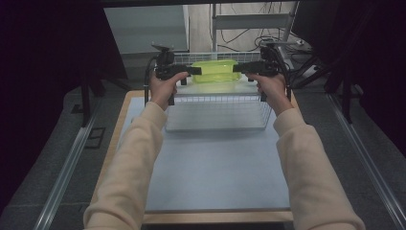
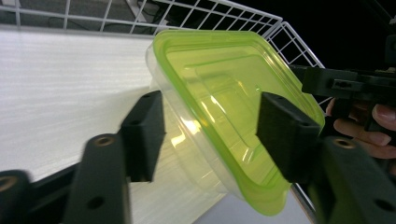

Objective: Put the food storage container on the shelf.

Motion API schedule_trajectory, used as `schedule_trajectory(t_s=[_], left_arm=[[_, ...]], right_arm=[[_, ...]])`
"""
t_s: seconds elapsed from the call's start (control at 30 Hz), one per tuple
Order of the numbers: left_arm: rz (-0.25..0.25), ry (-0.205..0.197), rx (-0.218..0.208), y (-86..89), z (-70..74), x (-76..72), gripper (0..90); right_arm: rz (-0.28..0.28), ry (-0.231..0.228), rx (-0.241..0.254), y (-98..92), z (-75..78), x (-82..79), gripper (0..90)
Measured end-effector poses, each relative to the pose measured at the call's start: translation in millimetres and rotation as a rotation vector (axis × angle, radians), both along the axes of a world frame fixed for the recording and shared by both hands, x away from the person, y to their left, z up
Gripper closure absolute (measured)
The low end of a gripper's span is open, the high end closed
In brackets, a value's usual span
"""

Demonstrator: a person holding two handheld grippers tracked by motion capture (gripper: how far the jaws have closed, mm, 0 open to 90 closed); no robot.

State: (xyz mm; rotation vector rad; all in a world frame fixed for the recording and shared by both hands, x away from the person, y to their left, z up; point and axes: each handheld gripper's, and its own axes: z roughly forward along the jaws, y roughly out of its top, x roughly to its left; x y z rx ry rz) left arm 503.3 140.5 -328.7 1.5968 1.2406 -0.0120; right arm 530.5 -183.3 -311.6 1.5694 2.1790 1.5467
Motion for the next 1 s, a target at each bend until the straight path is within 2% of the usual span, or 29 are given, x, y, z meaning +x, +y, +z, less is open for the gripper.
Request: schedule_trajectory(t_s=[0.13,0.27,0.33,0.5,0.53,0.57,0.63,0.87,0.97,1.0], left_arm=[[0.002,-0.033,0.004,0.5,4.8,-5.3,29.8],[0.005,-0.042,0.023,0.6,8.0,-10.6,21.2],[0.004,-0.051,0.036,2.9,9.3,-15.4,20.6],[-0.028,-0.076,0.038,7.9,8.9,-37.0,19.6],[-0.018,-0.081,0.027,6.5,9.0,-41.6,19.6],[-0.033,-0.092,0.051,8.3,9.1,-46.3,19.7],[-0.047,-0.107,0.055,8.0,9.0,-56.5,20.0],[-0.091,-0.146,0.044,7.5,0.5,-101.2,20.4],[-0.101,-0.171,0.074,8.2,-8.0,-121.8,20.5],[-0.101,-0.171,0.074,8.2,-8.0,-121.8,20.5]], right_arm=[[0.013,-0.025,0.003,-1.8,2.5,-5.7,41.2],[0.026,-0.046,0.004,-3.3,6.1,-12.0,39.0],[0.035,-0.077,0.002,-5.6,10.9,-19.8,37.4],[0.065,-0.12,-0.006,-10.8,15.8,-36.2,35.4],[0.07,-0.133,-0.01,-12.0,15.9,-39.6,35.2],[0.074,-0.148,-0.016,-13.2,15.9,-43.3,34.7],[0.083,-0.162,-0.016,-15.5,15.2,-50.5,33.3],[0.138,-0.201,-0.017,-25.1,3.2,-82.5,31.6],[0.159,-0.219,-0.014,-30.0,-4.8,-98.3,31.5],[0.159,-0.219,-0.014,-30.0,-4.8,-98.3,31.5]])
